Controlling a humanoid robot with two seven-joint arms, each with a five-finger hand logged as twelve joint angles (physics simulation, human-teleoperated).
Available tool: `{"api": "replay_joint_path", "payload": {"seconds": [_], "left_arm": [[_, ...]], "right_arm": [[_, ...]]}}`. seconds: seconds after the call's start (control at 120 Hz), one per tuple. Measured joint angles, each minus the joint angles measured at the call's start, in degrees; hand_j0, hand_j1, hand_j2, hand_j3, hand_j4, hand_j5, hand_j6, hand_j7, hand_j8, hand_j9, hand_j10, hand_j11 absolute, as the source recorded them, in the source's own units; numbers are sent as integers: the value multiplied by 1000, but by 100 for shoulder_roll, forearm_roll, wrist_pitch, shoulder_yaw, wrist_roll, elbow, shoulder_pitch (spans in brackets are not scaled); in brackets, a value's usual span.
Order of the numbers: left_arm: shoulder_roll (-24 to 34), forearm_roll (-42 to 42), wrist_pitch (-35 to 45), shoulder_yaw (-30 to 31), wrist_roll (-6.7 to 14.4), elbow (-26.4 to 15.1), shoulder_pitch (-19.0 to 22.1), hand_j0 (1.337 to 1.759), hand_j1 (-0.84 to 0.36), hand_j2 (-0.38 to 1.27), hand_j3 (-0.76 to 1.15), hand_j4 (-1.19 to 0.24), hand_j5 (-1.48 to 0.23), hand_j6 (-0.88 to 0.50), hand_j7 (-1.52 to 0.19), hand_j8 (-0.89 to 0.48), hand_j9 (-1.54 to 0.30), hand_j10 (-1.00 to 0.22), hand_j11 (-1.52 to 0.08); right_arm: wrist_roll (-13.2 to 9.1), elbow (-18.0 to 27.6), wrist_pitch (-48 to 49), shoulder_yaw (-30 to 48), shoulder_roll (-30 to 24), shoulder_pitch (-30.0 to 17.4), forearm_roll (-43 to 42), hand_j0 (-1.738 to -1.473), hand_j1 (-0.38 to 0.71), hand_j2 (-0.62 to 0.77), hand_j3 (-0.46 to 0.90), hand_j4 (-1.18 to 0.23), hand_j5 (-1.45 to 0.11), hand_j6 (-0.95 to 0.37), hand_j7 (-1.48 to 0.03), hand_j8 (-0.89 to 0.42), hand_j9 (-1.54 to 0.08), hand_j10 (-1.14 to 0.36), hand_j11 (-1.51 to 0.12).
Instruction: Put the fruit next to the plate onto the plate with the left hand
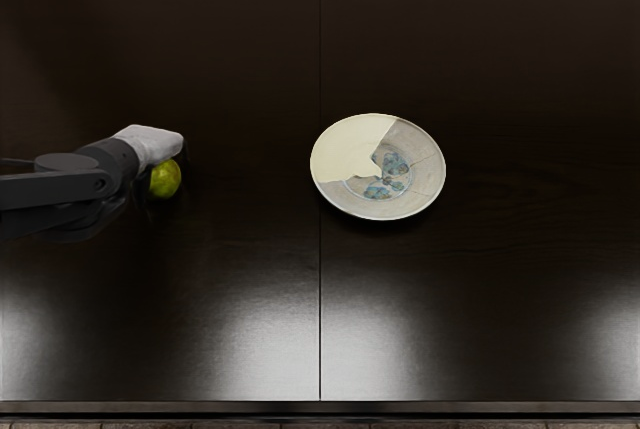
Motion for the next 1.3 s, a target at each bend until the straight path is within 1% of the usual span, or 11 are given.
{"api": "replay_joint_path", "payload": {"seconds": [0.133, 0.275, 0.425, 0.558, 0.65, 1.108, 1.3], "left_arm": [[2, 22, 6, -2, 1, 6, 24, 1658, -111, 99, 0, -384, -471, -360, -478, -359, -481, -378, -480], [-1, 71, 13, -6, 6, 19, 43, 1657, -114, 110, 0, -451, -487, -354, -523, -348, -526, -430, -522], [-2, 26, -6, -3, 7, 43, 44, 1655, -164, 106, 0, -458, -567, -283, -587, -298, -583, -451, -578], [-2, 4, -20, -3, 10, 52, 44, 1653, -193, 102, 0, -402, -645, -227, -650, -251, -633, -470, -629], [-2, -6, -23, -2, 11, 53, 41, 1652, -184, 82, 0, -382, -685, -211, -682, -241, -664, -468, -660], [13, -36, -41, 1, 13, 52, 35, 1647, -230, 61, 0, -285, -852, -117, -803, -159, -771, -380, -783], [42, -31, -44, 1, 20, 46, 26, 1644, -233, 73, 0, -271, -907, -101, -846, -145, -817, -373, -818]], "right_arm": [[-2, 0, 0, 0, 0, 0, 0, -1658, -314, -6, 0, -29, -38, -29, -38, -29, -38, -29, -38], [-2, 0, 0, 0, 0, 0, 0, -1658, -314, -6, 0, -29, -38, -29, -38, -29, -38, -29, -38], [-1, 0, 0, 0, 0, 0, 0, -1658, -314, -6, 0, -29, -38, -29, -38, -29, -38, -29, -38], [-1, 0, 0, 0, 0, 0, 0, -1658, -314, -6, 0, -29, -38, -29, -38, -29, -38, -29, -38], [-1, 0, 0, 0, 0, 0, 0, -1658, -314, -6, 0, -29, -38, -29, -38, -29, -38, -29, -38], [-1, -1, 0, 0, 0, -16, 0, -1658, -314, -6, 0, -29, -38, -29, -38, -29, -38, -29, -38], [-3, -1, 0, 0, 0, -29, 0, -1658, -314, -6, 0, -29, -38, -29, -38, -29, -38, -29, -38]]}}
